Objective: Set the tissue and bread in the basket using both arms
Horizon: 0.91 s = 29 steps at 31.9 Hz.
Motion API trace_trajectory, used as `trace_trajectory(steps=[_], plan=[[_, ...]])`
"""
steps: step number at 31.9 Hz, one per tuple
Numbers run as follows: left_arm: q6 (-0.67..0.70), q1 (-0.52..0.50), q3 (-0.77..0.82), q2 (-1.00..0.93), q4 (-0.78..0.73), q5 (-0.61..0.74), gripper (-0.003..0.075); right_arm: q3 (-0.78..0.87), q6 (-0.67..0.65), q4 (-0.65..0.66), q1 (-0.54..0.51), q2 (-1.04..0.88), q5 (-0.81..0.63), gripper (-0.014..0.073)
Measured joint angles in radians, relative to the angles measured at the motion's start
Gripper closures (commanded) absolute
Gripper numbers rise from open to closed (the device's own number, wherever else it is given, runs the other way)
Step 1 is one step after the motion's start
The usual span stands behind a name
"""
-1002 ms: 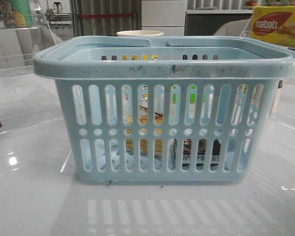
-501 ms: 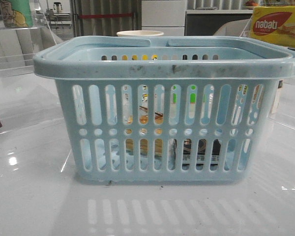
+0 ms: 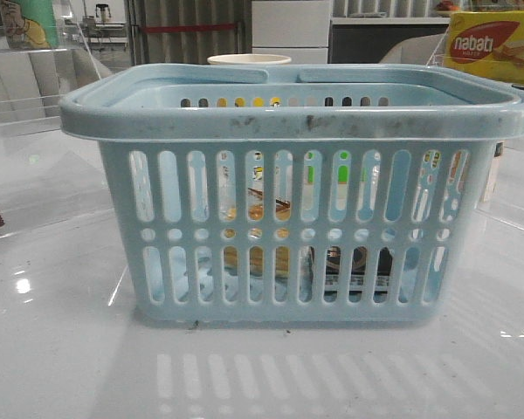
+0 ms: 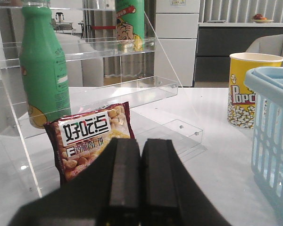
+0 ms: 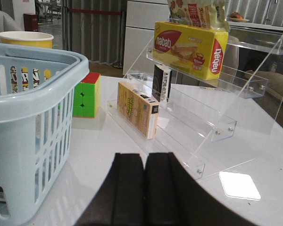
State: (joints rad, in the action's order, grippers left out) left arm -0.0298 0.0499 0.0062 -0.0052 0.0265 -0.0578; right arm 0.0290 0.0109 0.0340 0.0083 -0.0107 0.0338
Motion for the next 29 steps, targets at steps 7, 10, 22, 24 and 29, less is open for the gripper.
trace_trajectory(steps=[7, 10, 22, 24, 29], plan=[[0.000, 0.000, 0.000, 0.000, 0.000, 0.000, 0.0630, 0.000, 0.000, -0.034, 0.000, 0.000, 0.000, 0.0540], [0.000, 0.000, 0.000, 0.000, 0.000, 0.000, 0.0630, 0.000, 0.000, -0.059, 0.000, 0.000, -0.002, 0.0540], [0.000, 0.000, 0.000, 0.000, 0.000, 0.000, 0.0630, 0.000, 0.000, -0.079, 0.000, 0.000, -0.004, 0.0540], [0.000, 0.000, 0.000, 0.000, 0.000, 0.000, 0.0630, 0.000, 0.000, -0.079, 0.000, 0.000, -0.004, 0.0540], [0.000, 0.000, 0.000, 0.000, 0.000, 0.000, 0.0630, 0.000, 0.000, -0.079, 0.000, 0.000, -0.004, 0.0540]])
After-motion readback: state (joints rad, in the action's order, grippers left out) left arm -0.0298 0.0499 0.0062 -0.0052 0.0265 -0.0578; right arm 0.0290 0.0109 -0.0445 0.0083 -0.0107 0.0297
